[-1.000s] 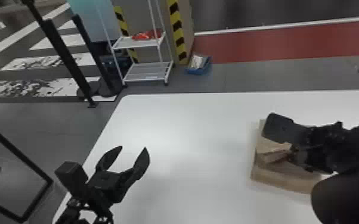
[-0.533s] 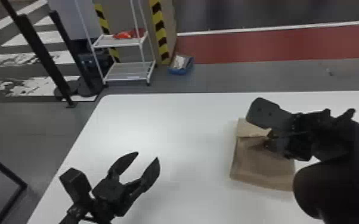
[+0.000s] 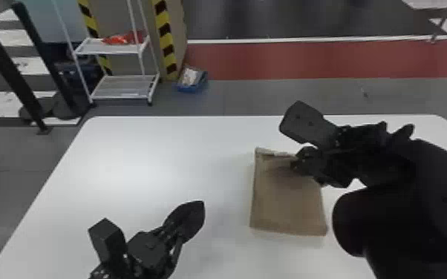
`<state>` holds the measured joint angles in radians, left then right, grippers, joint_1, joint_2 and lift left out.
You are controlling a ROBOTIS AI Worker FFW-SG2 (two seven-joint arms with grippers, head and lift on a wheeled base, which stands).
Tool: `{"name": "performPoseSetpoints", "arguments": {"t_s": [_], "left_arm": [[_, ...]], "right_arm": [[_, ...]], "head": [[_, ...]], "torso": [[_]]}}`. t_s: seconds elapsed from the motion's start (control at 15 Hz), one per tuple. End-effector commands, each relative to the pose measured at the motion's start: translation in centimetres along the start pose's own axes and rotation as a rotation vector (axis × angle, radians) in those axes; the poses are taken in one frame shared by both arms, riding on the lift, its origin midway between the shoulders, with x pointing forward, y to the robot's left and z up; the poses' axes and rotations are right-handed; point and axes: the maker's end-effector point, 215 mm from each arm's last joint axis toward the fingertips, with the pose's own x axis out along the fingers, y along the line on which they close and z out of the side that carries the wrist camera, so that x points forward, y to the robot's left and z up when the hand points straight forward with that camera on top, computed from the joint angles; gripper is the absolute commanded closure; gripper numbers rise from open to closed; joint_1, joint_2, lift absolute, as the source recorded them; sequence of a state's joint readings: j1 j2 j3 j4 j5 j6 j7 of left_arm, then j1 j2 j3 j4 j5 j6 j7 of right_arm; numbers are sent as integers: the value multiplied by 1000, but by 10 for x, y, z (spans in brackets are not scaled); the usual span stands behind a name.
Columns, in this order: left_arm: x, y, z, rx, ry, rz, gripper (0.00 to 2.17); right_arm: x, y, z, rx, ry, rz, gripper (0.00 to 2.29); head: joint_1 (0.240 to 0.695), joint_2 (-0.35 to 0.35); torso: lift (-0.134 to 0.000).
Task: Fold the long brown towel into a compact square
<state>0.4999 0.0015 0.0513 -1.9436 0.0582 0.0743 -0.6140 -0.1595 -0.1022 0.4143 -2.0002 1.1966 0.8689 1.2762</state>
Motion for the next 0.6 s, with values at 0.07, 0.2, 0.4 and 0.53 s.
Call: {"name": "performPoseSetpoints", "arguments": {"t_s": [0.07,0.2,0.4,0.53], "left_arm": [[14,-63,6,21,-36,-123,2145],[20,-99,2,36,-41,-192,2145],[34,-126,-8,70,-30,-245,2145],[48,-130,-12,105,-15,-248,2145]], "right_arm": [[-2,-1,1,10,-5,-7,1092],[-1,-1,10,15,-17,-15,1092],[-1,3,19,16,-31,-11,1092],[0,9,16,30,-26,-3,1092]], "head": [[695,19],[695,-18],[695,-80],[695,-96]], "torso": [[-125],[-125],[-125],[-125]]}}
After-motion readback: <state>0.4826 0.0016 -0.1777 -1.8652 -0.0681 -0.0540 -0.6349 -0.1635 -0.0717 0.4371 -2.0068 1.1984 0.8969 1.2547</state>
